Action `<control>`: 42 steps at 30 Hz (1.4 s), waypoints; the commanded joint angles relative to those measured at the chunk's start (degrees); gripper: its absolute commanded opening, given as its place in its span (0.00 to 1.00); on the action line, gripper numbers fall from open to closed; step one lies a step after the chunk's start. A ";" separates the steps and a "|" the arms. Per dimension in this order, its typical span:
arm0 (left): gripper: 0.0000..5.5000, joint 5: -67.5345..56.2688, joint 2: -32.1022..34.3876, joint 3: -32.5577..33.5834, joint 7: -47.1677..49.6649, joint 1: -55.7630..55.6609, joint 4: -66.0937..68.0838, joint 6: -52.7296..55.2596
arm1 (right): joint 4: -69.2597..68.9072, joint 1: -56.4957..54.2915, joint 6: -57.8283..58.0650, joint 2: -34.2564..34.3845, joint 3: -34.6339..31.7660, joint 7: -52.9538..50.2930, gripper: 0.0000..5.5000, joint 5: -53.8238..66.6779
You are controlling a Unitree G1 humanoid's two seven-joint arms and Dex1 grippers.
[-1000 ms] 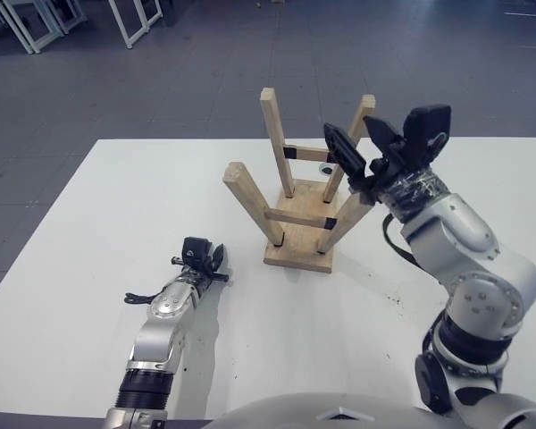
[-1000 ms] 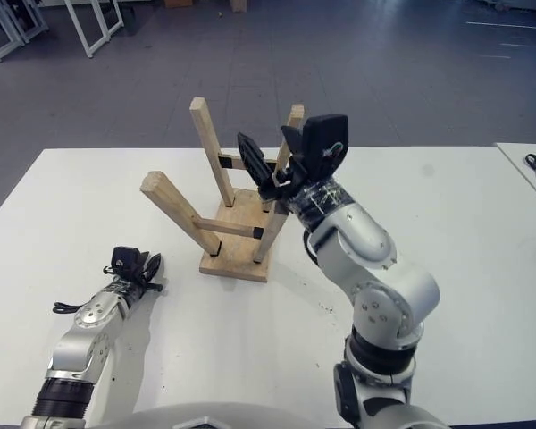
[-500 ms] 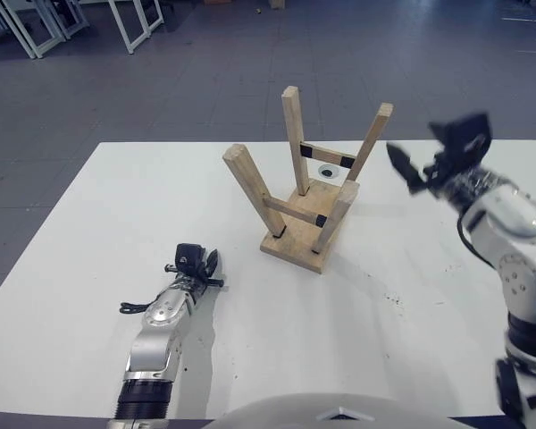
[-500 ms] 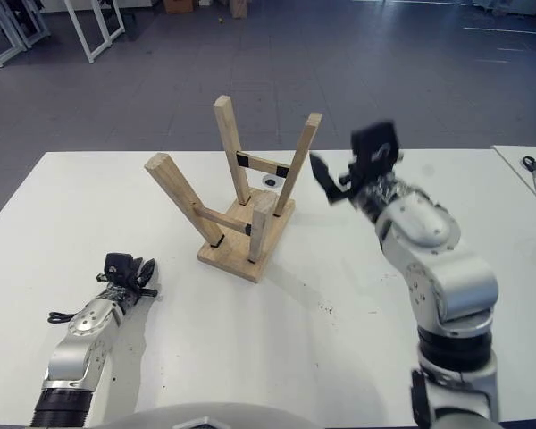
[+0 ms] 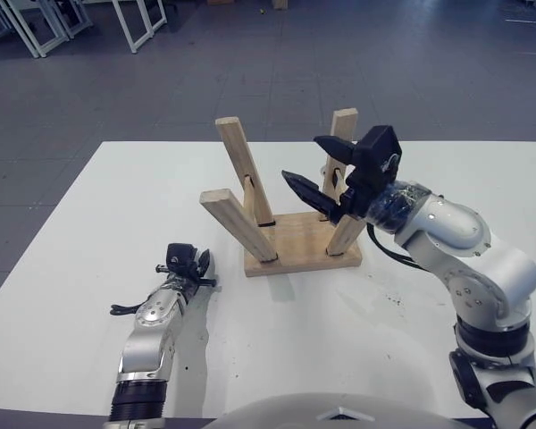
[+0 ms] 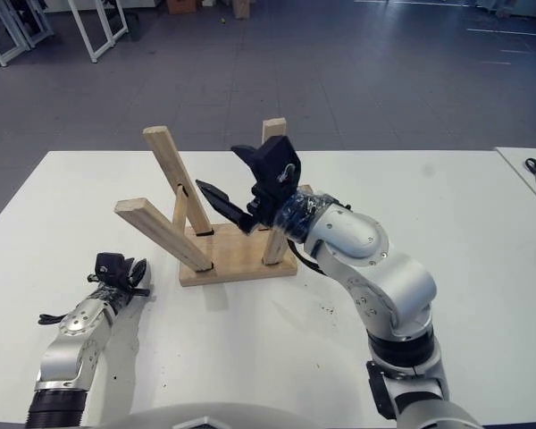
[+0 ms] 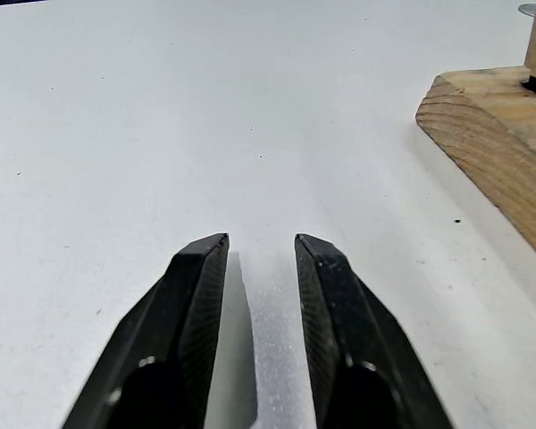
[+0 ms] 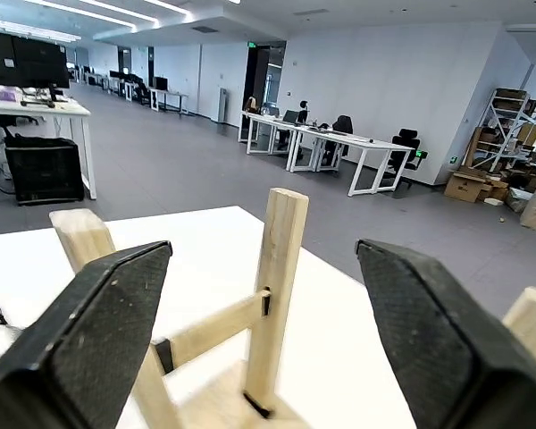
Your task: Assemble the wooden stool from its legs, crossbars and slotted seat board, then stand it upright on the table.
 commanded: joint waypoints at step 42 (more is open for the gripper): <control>0.39 -42.07 32.26 1.51 -50.55 -26.03 -10.00 25.83 | 47.98 -13.03 -2.11 -26.82 4.71 67.61 0.39 -4.61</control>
